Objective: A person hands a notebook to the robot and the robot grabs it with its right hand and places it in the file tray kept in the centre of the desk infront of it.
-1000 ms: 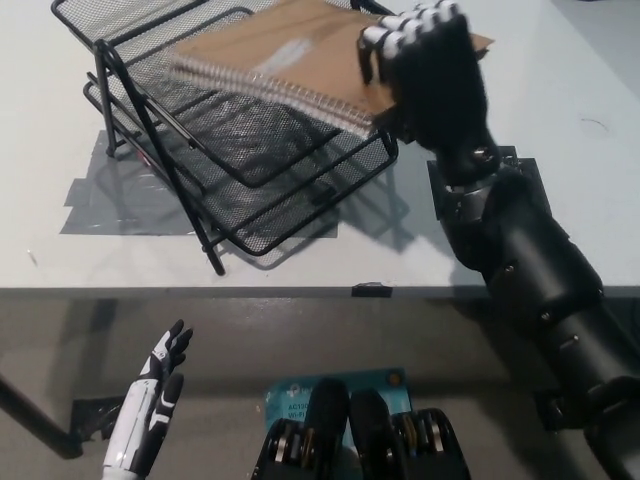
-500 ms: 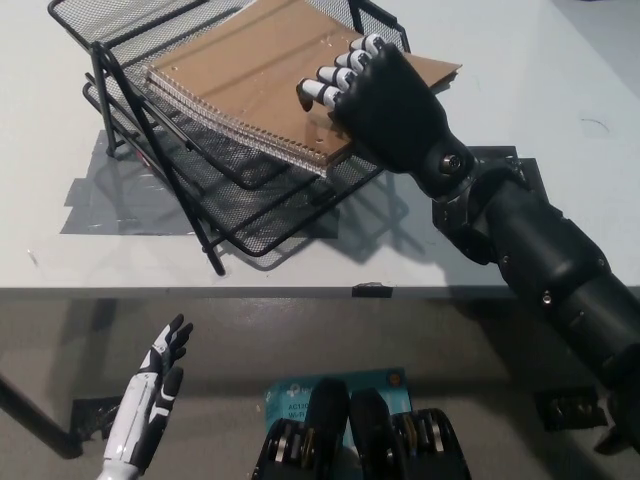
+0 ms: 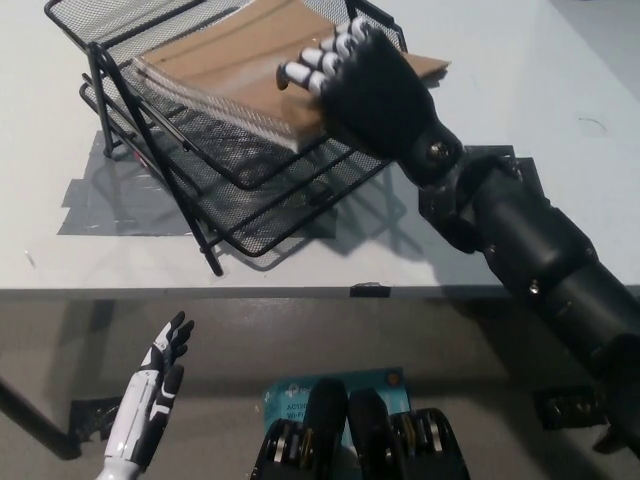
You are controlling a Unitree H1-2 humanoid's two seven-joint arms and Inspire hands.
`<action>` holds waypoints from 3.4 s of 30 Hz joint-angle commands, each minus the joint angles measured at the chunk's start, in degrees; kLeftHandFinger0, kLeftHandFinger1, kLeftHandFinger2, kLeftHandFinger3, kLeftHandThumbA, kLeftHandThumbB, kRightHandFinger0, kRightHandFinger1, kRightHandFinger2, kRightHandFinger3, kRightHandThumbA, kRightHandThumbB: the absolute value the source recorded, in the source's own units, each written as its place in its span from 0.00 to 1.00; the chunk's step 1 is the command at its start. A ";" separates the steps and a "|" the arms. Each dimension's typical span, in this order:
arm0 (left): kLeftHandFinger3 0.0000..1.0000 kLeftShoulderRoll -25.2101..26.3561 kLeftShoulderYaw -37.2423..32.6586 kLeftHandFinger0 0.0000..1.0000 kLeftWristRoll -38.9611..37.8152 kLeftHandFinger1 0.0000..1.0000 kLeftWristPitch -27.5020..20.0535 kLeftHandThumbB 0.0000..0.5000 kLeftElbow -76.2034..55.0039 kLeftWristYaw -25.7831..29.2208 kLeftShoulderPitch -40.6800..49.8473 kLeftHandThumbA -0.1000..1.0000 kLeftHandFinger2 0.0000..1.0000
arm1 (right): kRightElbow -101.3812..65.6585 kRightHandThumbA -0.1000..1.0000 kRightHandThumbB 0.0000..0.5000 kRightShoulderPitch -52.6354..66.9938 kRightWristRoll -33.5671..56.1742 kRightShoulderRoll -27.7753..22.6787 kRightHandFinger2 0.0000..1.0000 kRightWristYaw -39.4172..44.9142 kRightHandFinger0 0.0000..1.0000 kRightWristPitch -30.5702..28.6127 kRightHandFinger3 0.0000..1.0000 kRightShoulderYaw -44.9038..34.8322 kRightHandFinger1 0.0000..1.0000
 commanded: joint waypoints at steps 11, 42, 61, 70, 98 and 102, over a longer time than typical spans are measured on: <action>1.00 1.06 -1.12 1.00 0.86 1.00 -1.83 0.62 -1.95 -0.12 -0.49 1.00 1.00 | 8.85 0.97 0.00 -9.33 8.98 4.83 0.10 -6.68 0.00 3.53 0.11 -9.32 0.00; 1.00 1.40 -1.81 1.00 0.29 1.00 1.26 0.72 -3.63 -0.92 -1.63 1.00 1.00 | -15.35 0.52 0.22 -1.75 20.70 4.35 0.24 35.32 0.03 7.86 0.25 -0.12 0.09; 1.00 2.77 -2.21 0.97 0.65 1.00 0.80 0.60 -2.75 -1.90 -4.01 1.00 1.00 | -62.00 0.72 1.00 -20.57 68.62 -30.94 1.00 106.00 1.00 48.00 1.00 5.77 1.00; 1.00 2.90 -2.13 0.99 0.64 1.00 0.72 0.55 -2.31 -1.86 -4.91 1.00 1.00 | -63.59 0.61 1.00 -28.38 81.22 -41.08 1.00 108.16 1.00 48.00 1.00 8.00 1.00; 1.00 3.05 -2.12 1.00 1.12 1.00 1.48 0.54 -2.08 -1.75 -6.45 1.00 1.00 | -63.46 0.94 1.00 -34.11 99.13 -48.63 1.00 104.97 1.00 48.00 1.00 14.07 1.00; 1.00 3.03 -2.13 1.00 1.24 1.00 1.06 0.52 -1.69 -1.56 -6.43 1.00 1.00 | -64.43 1.00 0.92 -32.46 103.19 -49.83 1.00 100.12 1.00 48.00 1.00 12.46 1.00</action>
